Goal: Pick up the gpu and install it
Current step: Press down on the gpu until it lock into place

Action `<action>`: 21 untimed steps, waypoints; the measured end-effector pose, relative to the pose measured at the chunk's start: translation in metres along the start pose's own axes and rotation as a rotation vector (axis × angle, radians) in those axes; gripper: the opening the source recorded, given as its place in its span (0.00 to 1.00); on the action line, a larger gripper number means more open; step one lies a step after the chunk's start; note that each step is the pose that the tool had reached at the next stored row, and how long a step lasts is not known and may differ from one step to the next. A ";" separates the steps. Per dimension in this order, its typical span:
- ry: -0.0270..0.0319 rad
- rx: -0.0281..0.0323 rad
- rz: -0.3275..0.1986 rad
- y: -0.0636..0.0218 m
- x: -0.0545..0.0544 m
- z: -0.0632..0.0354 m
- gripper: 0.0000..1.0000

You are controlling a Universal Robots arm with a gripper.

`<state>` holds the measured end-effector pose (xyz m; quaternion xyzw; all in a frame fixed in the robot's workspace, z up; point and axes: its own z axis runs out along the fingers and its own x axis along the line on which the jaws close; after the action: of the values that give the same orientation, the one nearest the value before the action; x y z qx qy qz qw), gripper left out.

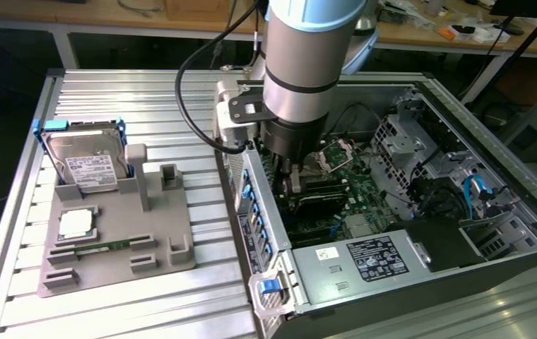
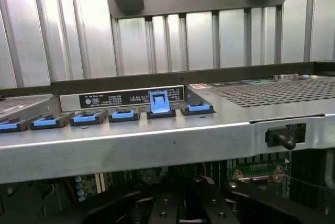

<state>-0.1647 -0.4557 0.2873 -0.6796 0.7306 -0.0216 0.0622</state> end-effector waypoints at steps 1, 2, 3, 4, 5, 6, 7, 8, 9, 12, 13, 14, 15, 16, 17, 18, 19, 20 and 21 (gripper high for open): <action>0.0001 -0.0001 0.000 0.0001 0.000 0.0004 0.11; 0.0002 -0.0002 0.000 0.0002 0.001 0.0008 0.11; 0.0001 -0.0003 0.000 0.0002 0.001 0.0012 0.11; 0.0003 -0.0007 0.000 0.0003 0.002 0.0015 0.11; 0.0002 -0.0012 0.000 0.0003 0.002 0.0018 0.11; 0.0004 -0.0021 0.000 0.0003 0.002 0.0021 0.11; 0.0005 -0.0036 0.001 0.0004 0.003 0.0025 0.11; 0.0006 -0.0052 0.001 0.0004 0.003 0.0030 0.11; 0.0008 -0.0072 0.002 0.0004 0.003 0.0036 0.11; 0.0022 -0.0180 0.006 0.0002 0.004 0.0058 0.11; 0.0026 -0.0214 0.007 0.0000 0.004 0.0064 0.11; 0.0028 -0.0245 0.008 0.0000 0.004 0.0070 0.11; 0.0031 -0.0277 0.009 0.0000 0.004 0.0078 0.11; 0.0034 -0.0305 0.010 0.0001 0.004 0.0086 0.11; 0.0036 -0.0328 0.010 0.0003 0.004 0.0097 0.11; 0.0038 -0.0349 0.010 0.0004 0.004 0.0109 0.11; 0.0045 -0.0372 0.011 0.0005 0.005 0.0120 0.11; 0.0050 -0.0390 0.011 0.0007 0.005 0.0132 0.11; 0.0057 -0.0407 0.011 0.0008 0.005 0.0143 0.11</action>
<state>-0.1641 -0.4598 0.2727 -0.6766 0.7349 -0.0083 0.0464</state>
